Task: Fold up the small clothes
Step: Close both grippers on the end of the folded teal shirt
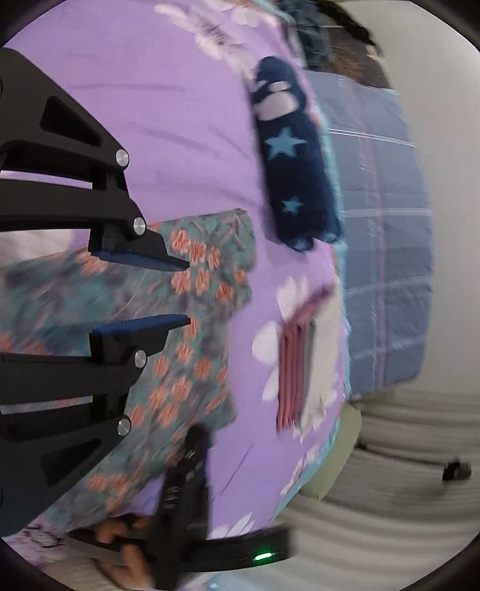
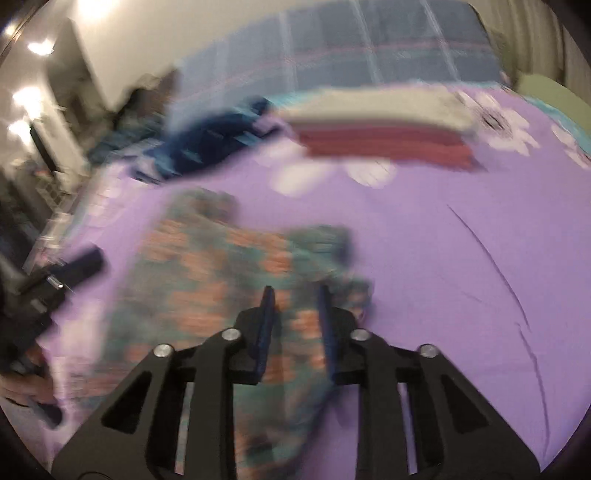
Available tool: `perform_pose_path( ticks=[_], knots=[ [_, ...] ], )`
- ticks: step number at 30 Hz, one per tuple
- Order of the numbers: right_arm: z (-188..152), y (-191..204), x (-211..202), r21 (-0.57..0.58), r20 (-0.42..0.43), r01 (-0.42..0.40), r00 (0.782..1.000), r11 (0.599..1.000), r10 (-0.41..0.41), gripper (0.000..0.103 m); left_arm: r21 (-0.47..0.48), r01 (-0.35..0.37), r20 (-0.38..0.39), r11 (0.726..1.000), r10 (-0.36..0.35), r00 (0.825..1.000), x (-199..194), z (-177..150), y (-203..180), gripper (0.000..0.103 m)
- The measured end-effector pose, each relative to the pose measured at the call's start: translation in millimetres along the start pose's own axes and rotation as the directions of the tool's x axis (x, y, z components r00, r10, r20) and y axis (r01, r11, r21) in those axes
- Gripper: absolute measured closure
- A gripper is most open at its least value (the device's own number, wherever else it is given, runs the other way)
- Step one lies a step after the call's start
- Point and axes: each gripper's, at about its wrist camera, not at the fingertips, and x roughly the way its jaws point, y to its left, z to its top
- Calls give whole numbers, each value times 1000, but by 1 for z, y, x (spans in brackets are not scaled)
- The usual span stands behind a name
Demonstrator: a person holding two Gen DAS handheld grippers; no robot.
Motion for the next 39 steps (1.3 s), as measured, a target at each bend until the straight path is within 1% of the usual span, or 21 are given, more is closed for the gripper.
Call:
perform_pose_path(
  ticks=[4, 6, 7, 8, 10, 11, 12, 13, 14, 16, 17, 19, 21, 24, 25, 26, 28, 30, 31, 35, 39],
  knots=[
    [1, -6, -2, 27, 8, -48, 999, 998, 48, 94, -45, -23, -133, 999, 17, 991, 56, -5, 19, 78],
    [0, -8, -3, 31, 17, -65, 998, 997, 65, 93, -43, -7, -110, 999, 3, 994, 53, -6, 18, 77],
    [-1, -10, -6, 43, 24, -86, 996, 995, 85, 93, -39, 1, -108, 999, -5, 994, 48, -5, 16, 71],
    [-1, -14, -10, 63, 26, -109, 994, 992, 108, 90, -36, 14, -109, 999, -18, 994, 44, -5, 15, 67],
    [-2, -22, -22, 122, 28, -171, 985, 978, 169, 78, -9, 30, -99, 1000, -31, 995, 32, -8, 13, 58],
    [-3, -24, -31, 140, 29, -196, 981, 970, 194, 64, 5, 31, -94, 1000, -30, 995, 27, -10, 13, 50],
    [-4, -25, -38, 133, 28, -186, 983, 973, 184, 55, 20, 30, -90, 999, -28, 996, 22, -13, 13, 46],
    [-6, -23, -43, 118, 24, -171, 985, 978, 169, 54, 32, 26, -91, 999, -23, 996, 17, -16, 14, 41],
    [-10, -22, -47, 97, 16, -152, 988, 984, 151, 54, 35, 28, -94, 999, -24, 995, 13, -19, 15, 40],
    [-21, -22, -50, 78, -32, -165, 985, 983, 168, 54, 17, 59, -118, 998, -57, 991, 14, -24, 22, 39],
    [-26, -23, -45, 92, -75, -196, 976, 976, 203, 53, -1, 85, -140, 996, -84, 987, 18, -26, 25, 39],
    [-28, -26, -39, 111, -95, -220, 968, 969, 230, 51, -46, 134, -178, 990, -140, 974, 29, -28, 32, 38],
    [-23, -30, -31, 137, -102, -264, 955, 955, 278, 48, -116, 195, -177, 974, -214, 961, 40, -25, 40, 38],
    [-7, -37, -10, 208, -112, -314, 933, 926, 342, 48, -190, 243, -167, 951, -275, 947, 49, -20, 44, 38],
    [-2, -38, -4, 211, -115, -330, 926, 920, 358, 48, -180, 246, -169, 952, -276, 946, 53, -18, 42, 38],
    [5, -37, 3, 209, -123, -363, 911, 908, 393, 48, -157, 244, -171, 957, -270, 948, 55, -16, 38, 38],
    [11, -35, 17, 221, -142, -396, 891, 891, 432, 52, -118, 241, -174, 963, -259, 950, 58, -14, 31, 38],
    [15, -30, 25, 217, -140, -405, 887, 888, 439, 58, -114, 248, -174, 962, -265, 948, 61, -12, 29, 38],
    [15, -29, 25, 214, -133, -408, 888, 888, 440, 58, -119, 253, -174, 960, -271, 947, 62, -11, 30, 40],
    [7, -27, 10, 183, -141, -388, 899, 903, 415, 62, -127, 249, -184, 960, -270, 945, 51, -14, 34, 59],
    [-8, -22, -8, 103, -169, -365, 910, 925, 378, 62, -97, 266, -186, 959, -280, 942, 41, -22, 36, 60]
  ],
)
